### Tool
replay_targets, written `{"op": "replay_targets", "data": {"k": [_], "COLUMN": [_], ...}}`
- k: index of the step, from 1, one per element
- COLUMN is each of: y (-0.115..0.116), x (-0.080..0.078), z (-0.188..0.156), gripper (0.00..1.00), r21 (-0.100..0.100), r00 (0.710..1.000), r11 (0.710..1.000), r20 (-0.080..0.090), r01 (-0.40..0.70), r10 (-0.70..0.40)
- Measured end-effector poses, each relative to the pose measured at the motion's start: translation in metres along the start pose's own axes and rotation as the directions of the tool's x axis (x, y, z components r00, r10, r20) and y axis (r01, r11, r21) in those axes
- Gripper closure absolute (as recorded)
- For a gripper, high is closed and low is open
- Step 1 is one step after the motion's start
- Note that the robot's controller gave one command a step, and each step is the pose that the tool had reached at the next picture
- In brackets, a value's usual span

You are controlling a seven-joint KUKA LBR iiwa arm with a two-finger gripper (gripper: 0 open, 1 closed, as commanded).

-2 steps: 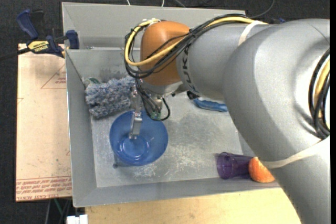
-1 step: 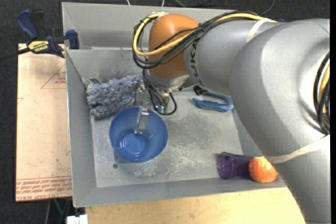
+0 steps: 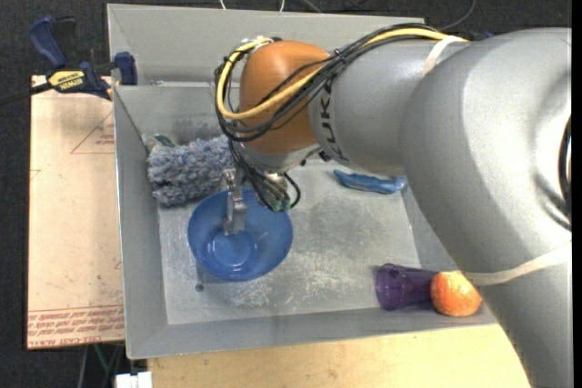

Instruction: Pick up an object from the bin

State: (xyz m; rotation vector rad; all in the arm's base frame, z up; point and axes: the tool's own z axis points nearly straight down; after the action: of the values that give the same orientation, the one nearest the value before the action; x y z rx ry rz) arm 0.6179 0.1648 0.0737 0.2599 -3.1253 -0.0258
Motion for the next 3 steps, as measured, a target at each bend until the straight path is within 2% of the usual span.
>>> {"op": "replay_targets", "data": {"k": [3], "y": [-0.0007], "x": [-0.0023], "z": [-0.0048], "gripper": [1.00], "r21": [-0.003], "r00": [1.000], "r11": [1.000], "r20": [0.002], "r01": [-0.015], "r10": [0.015]}}
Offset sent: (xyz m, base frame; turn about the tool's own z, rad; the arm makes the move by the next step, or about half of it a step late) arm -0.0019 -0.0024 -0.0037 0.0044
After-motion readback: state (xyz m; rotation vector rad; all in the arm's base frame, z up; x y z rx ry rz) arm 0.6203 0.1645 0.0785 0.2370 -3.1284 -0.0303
